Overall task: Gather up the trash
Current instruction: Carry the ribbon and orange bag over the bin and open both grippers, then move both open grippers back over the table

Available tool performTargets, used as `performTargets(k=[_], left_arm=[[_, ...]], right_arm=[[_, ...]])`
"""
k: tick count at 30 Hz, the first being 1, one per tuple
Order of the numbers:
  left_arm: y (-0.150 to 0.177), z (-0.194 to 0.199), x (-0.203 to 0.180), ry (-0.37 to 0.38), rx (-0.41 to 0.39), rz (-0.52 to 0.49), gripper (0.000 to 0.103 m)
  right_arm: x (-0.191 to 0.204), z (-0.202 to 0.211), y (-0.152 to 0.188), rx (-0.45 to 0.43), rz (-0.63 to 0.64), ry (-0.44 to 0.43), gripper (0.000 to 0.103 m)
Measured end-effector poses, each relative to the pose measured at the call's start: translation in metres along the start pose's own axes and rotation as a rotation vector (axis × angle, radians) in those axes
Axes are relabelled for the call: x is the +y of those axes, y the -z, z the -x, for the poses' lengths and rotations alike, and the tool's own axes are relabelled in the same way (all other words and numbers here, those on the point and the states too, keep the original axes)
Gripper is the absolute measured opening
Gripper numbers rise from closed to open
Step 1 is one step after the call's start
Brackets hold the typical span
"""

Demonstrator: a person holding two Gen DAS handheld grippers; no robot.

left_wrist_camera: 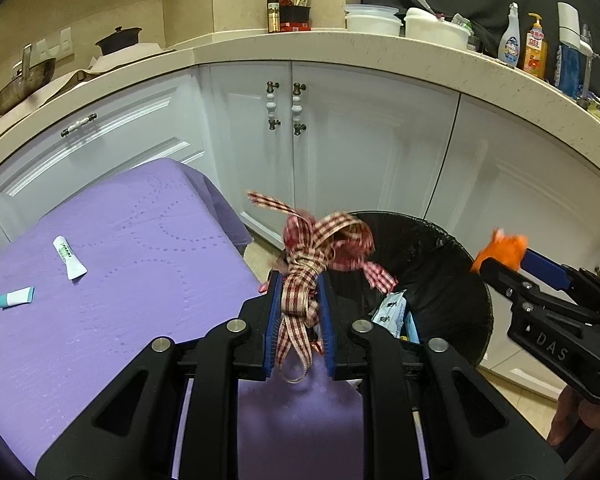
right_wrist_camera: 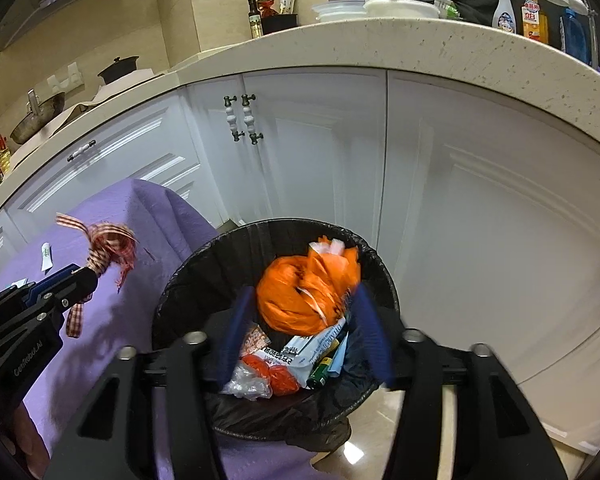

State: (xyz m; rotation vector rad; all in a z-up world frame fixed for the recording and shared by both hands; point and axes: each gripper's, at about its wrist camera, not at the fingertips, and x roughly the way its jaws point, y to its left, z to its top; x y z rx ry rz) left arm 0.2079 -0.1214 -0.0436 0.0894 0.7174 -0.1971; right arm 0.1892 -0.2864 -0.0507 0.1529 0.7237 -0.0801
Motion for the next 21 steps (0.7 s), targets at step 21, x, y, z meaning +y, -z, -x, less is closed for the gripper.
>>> performTargets(k=[21], left_arm=[[0.007,0.025,0.055,-0.070,-0.016,0.103,0.054]], right_arm=[[0.046,0.002,-0.007,-0.017,0.051,-0.061,0.064]])
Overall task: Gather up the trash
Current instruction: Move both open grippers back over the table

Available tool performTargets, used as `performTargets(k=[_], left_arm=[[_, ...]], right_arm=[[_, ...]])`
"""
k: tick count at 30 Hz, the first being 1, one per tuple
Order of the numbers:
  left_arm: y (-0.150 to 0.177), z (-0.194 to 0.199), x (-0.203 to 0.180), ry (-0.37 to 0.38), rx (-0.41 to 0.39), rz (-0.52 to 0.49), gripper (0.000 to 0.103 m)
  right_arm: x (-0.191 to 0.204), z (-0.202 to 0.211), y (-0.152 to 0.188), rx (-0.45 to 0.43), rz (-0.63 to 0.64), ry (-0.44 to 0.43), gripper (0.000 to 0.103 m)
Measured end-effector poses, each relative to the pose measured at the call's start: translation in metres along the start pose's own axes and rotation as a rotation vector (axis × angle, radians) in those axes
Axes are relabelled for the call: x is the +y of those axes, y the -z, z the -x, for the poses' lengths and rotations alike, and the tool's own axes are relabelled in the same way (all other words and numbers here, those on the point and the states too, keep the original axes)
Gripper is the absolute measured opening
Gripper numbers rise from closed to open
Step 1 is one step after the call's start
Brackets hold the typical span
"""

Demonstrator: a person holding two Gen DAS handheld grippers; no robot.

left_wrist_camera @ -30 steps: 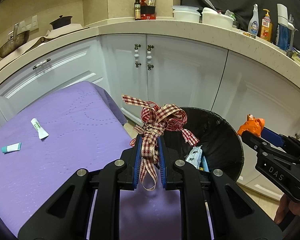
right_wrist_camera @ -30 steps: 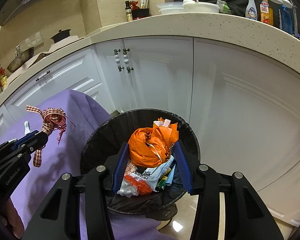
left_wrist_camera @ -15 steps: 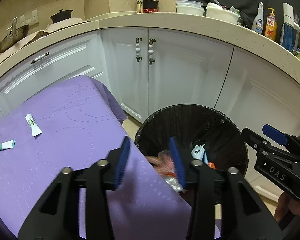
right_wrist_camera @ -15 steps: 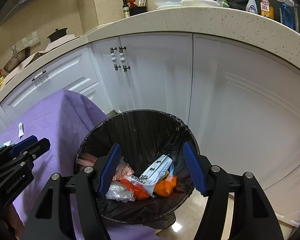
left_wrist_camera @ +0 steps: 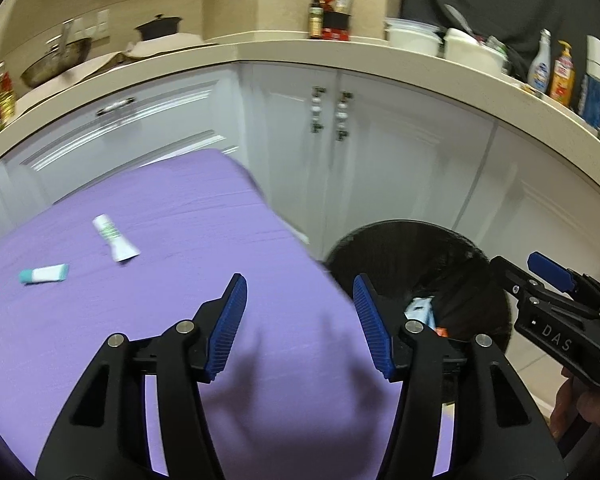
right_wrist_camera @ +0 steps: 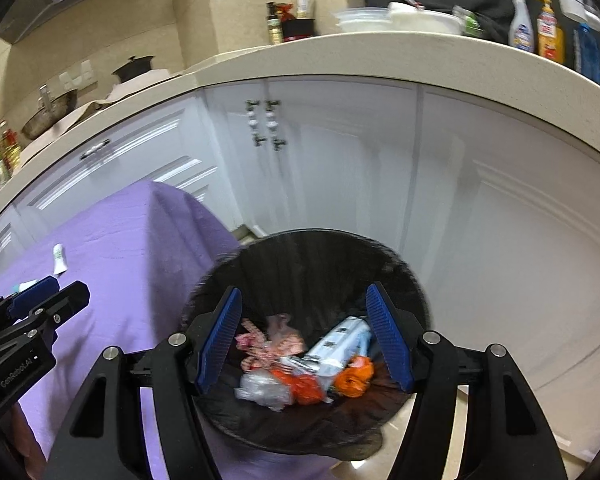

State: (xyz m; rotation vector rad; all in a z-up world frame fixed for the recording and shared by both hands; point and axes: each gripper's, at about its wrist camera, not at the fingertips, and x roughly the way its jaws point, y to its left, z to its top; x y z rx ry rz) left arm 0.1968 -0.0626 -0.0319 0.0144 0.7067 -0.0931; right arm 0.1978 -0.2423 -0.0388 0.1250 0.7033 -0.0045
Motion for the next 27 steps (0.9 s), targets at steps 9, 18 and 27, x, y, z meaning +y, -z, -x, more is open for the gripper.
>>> performTargets(k=[9,18,27], left_arm=[[0.015,0.023,0.098,-0.148,0.012,0.125,0.054],[0.031,0.049,0.198,-0.299,0.011,0.263,0.054],[0.044,0.061,0.262,-0.389,0.020,0.344,0.054]], right_arm=[[0.093,-0.017,-0.011,0.007,0.119,-0.144,0.064],[0.188,-0.031,-0.014,0.021,0.238,-0.264,0.063],[0.252,-0.053,-0.014,0.050,0.319,-0.306,0.063]])
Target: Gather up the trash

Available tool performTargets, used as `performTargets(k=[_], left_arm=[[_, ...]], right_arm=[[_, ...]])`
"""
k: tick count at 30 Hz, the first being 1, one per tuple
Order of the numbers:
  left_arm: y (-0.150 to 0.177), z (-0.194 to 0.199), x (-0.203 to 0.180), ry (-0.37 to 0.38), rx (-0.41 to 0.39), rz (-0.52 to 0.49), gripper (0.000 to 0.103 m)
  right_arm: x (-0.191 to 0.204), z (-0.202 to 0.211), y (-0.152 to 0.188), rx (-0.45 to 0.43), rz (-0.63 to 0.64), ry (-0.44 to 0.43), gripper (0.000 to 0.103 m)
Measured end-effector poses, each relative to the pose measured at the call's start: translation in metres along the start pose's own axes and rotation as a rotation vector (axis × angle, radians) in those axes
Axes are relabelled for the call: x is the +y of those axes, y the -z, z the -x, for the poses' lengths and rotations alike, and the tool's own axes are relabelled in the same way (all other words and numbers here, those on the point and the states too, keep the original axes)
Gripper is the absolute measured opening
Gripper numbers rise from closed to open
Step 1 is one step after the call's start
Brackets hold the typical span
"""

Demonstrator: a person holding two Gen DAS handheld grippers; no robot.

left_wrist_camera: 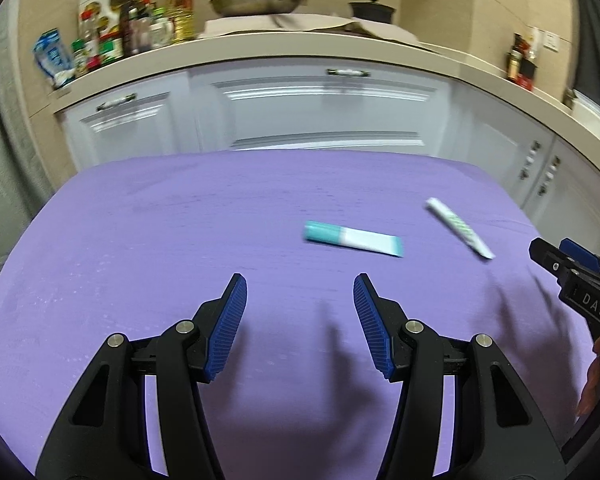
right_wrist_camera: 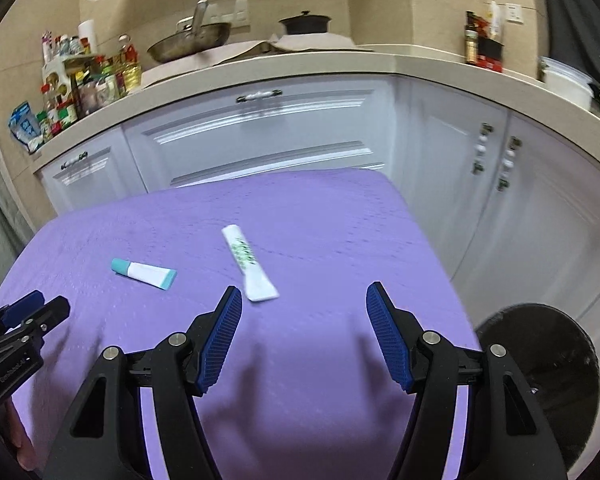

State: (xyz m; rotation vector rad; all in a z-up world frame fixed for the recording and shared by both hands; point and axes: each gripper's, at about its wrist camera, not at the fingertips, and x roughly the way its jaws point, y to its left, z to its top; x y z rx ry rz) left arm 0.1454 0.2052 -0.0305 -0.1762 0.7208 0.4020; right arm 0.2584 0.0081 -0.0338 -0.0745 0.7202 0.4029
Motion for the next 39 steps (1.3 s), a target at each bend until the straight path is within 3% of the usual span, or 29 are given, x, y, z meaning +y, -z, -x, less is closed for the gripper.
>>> performTargets(k=[15,18,21,28,39], left_arm=[[-0.007,-0.028,0.033,-0.025,0.036,0.049,0.054],[-0.008,-0.031,0.032,-0.020,0.040,0.050,0.054],[-0.008,-0.033,0.030,-0.012,0.046,0.048,0.054],[-0.009,-0.037,0.016,0.006,0.057,0.029,0.054],[-0.014,-0.045,-0.026,0.029,0.069,-0.033,0.054]], right_arm=[[0.030,-0.066,-0.012,0.139,0.051,-0.017,0.048],[0.032,-0.074,-0.013,0.169,0.056,-0.029,0.030],[0.032,-0.074,-0.014,0.173,0.064,-0.037,0.021],[0.018,-0.064,-0.010,0.152,0.028,-0.031,0.020],[-0.036,-0.034,0.009,0.120,-0.057,0.021,0.020]])
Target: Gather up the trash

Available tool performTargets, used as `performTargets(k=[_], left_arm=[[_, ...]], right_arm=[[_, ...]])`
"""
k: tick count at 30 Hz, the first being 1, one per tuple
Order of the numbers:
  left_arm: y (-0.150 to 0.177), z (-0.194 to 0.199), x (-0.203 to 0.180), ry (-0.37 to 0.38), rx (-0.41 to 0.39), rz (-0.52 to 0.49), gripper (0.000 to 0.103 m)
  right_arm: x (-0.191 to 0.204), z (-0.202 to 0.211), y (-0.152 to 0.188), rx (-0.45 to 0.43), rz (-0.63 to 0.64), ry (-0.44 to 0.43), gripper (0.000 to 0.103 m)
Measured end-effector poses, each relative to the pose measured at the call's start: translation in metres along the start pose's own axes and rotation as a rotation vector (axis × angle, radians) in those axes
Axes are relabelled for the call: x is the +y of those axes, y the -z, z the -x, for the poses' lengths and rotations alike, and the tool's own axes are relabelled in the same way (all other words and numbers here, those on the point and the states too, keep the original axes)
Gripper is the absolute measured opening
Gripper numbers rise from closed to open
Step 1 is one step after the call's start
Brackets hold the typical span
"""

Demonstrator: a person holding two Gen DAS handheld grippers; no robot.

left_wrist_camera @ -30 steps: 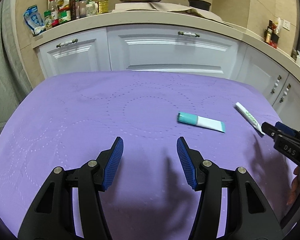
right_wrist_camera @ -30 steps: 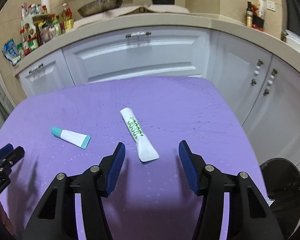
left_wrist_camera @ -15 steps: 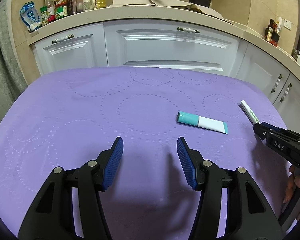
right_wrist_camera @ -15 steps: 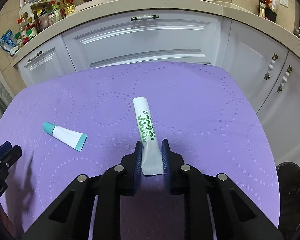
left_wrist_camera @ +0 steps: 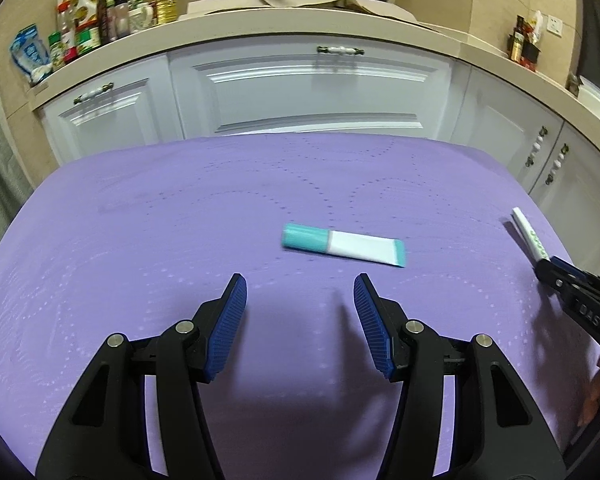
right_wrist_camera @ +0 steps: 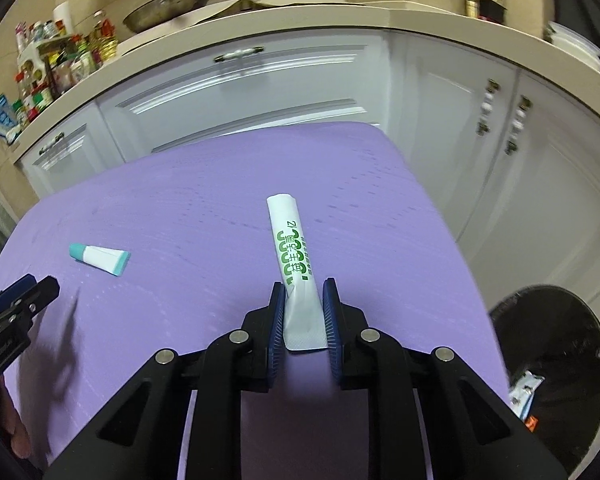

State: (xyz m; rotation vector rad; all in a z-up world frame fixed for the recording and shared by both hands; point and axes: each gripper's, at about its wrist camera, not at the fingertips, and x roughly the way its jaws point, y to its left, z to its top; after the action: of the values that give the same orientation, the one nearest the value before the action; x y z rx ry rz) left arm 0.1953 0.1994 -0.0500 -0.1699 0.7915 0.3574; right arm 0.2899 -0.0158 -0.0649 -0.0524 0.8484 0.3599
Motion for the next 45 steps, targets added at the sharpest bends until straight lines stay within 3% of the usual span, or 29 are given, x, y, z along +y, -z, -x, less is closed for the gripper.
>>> performTargets(k=[6,8,13,29,33,41,45], left_arm=[[-0.004,-0.012,-0.020,0.011,0.028,-0.021,0.056],[-0.006,-0.014,-0.025,0.011,0.028,-0.025,0.064],[-0.012,-0.023,-0.041,0.000,0.030,-0.050,0.069],[-0.025,-0.051,-0.049,-0.005,0.090,-0.062,0.076],[-0.025,-0.052,-0.044,-0.001,0.096,-0.035,0.061],[-0.020,-0.048,-0.043,0.028,0.084,-0.055,0.012],[-0.016,-0.046,-0.038,0.036,0.085,-0.063,0.005]], right_arm=[[-0.018,0.009,0.004,-0.018,-0.028,-0.005,0.020],[-0.021,0.010,0.005,-0.021,-0.031,-0.008,0.020],[-0.026,0.011,0.004,-0.028,-0.039,-0.022,0.020],[-0.030,0.014,0.006,-0.033,-0.040,-0.038,0.020],[-0.030,0.014,0.006,-0.034,-0.038,-0.039,0.020],[-0.029,0.014,0.007,-0.035,-0.038,-0.038,0.020],[-0.029,0.015,0.007,-0.034,-0.039,-0.038,0.020]])
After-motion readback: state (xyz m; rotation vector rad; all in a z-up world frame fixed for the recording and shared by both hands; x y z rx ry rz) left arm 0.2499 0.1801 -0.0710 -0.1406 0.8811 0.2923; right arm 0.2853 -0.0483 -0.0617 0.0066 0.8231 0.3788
